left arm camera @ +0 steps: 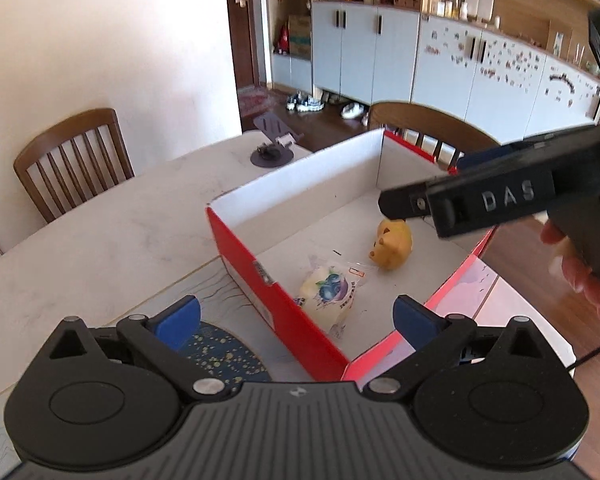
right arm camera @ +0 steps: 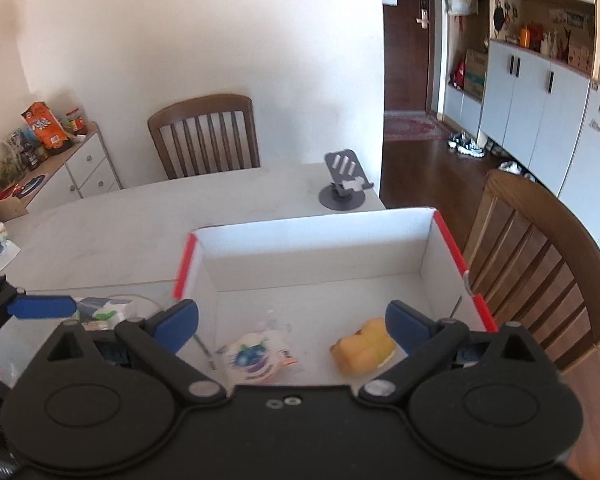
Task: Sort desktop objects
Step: 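Move both grippers back over the placemat items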
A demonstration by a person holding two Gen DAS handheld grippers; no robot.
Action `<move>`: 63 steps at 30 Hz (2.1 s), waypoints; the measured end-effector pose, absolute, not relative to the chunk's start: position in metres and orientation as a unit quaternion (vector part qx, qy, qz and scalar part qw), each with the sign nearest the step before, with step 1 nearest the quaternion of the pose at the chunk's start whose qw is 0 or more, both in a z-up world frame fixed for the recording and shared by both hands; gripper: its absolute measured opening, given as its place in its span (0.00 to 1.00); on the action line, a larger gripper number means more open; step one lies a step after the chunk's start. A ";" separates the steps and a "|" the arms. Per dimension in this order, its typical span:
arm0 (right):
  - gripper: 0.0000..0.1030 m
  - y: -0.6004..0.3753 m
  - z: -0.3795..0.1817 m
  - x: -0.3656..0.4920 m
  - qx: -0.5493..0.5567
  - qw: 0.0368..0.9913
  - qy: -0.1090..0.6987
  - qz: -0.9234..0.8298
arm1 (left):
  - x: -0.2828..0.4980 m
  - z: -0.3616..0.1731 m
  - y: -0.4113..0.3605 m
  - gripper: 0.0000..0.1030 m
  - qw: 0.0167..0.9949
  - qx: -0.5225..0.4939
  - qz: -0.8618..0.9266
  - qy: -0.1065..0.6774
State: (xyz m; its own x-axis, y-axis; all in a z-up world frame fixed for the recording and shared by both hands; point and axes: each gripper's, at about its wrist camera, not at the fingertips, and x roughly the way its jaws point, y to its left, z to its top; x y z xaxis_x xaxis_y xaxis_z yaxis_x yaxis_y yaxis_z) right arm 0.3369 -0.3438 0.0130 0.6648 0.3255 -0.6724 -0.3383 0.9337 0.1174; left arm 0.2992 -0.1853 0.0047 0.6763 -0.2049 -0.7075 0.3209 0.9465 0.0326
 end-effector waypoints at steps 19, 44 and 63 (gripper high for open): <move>0.96 -0.250 0.019 0.239 -0.009 0.927 0.316 0.201 | 0.212 0.028 -0.063 1.00 0.937 0.015 -0.143 0.319; 0.93 -0.161 -0.012 0.183 -0.052 0.922 0.315 0.220 | 0.122 -0.021 0.038 1.00 0.946 0.055 -0.101 0.305; 0.81 -0.145 -0.070 0.212 -0.050 0.905 0.382 0.178 | 0.151 -0.097 0.054 0.96 0.920 0.037 -0.073 0.383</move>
